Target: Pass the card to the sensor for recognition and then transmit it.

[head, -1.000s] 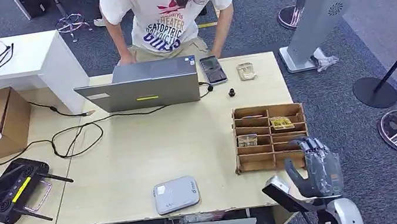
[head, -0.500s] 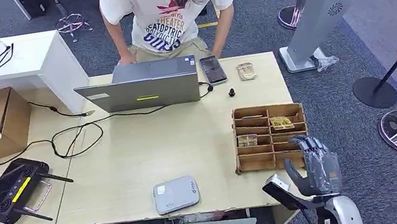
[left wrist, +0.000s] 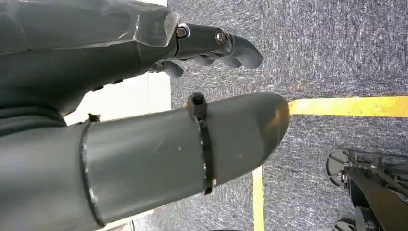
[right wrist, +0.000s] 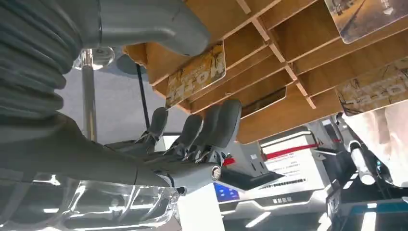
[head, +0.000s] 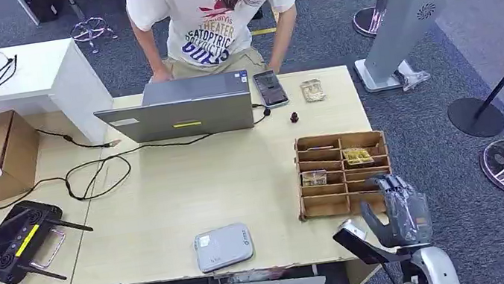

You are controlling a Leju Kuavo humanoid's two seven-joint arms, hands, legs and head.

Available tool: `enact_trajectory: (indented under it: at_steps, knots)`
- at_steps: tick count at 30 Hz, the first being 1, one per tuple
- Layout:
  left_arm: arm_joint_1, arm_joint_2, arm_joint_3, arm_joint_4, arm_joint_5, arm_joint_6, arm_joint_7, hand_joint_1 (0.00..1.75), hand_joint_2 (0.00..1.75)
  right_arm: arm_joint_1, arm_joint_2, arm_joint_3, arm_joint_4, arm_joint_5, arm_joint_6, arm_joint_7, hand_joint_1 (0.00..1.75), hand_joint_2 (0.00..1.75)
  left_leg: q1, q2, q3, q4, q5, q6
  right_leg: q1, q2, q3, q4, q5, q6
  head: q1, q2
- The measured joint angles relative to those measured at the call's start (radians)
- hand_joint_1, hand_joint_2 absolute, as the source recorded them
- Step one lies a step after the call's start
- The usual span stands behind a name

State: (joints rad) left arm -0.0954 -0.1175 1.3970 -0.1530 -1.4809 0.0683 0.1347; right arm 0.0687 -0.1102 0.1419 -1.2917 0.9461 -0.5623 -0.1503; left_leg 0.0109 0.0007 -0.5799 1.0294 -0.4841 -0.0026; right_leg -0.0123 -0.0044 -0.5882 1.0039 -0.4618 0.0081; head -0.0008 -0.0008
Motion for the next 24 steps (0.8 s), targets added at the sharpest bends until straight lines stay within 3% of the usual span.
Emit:
enact_trajectory:
  at_steps: [11,17,20,24]
  knots:
    - [0.0,0.005,0.0,0.0,0.009,-0.006,0.004,0.0,0.0,-0.023,0.0,0.0,0.031,0.0,0.002,-0.004,0.77,1.75,0.0,0.0,0.0,0.0,0.0,0.0,0.0,0.0,0.0,0.0,0.0,0.0,0.0,0.0]
    - [0.001,0.004,0.001,0.0,0.021,-0.003,0.009,0.0,0.0,-0.042,0.0,0.0,0.051,0.0,0.005,-0.009,0.99,1.75,0.0,0.0,0.0,0.0,0.0,0.0,0.0,0.0,0.0,0.0,0.0,0.0,0.0,0.0]
    - [-0.004,-0.015,0.004,0.0,0.037,0.03,0.015,0.0,0.0,-0.065,0.0,0.009,0.069,0.0,0.016,-0.02,1.08,1.75,0.0,0.0,0.0,0.0,0.0,0.0,0.0,0.0,0.0,0.0,0.0,0.0,0.0,0.0]
    - [-0.011,-0.023,0.009,0.0,0.046,0.006,0.021,0.0,0.0,-0.097,0.0,0.03,0.095,0.0,0.019,-0.032,1.17,1.75,0.0,0.0,0.0,0.0,0.0,0.0,0.0,0.0,0.0,0.0,0.0,0.0,0.0,0.0]
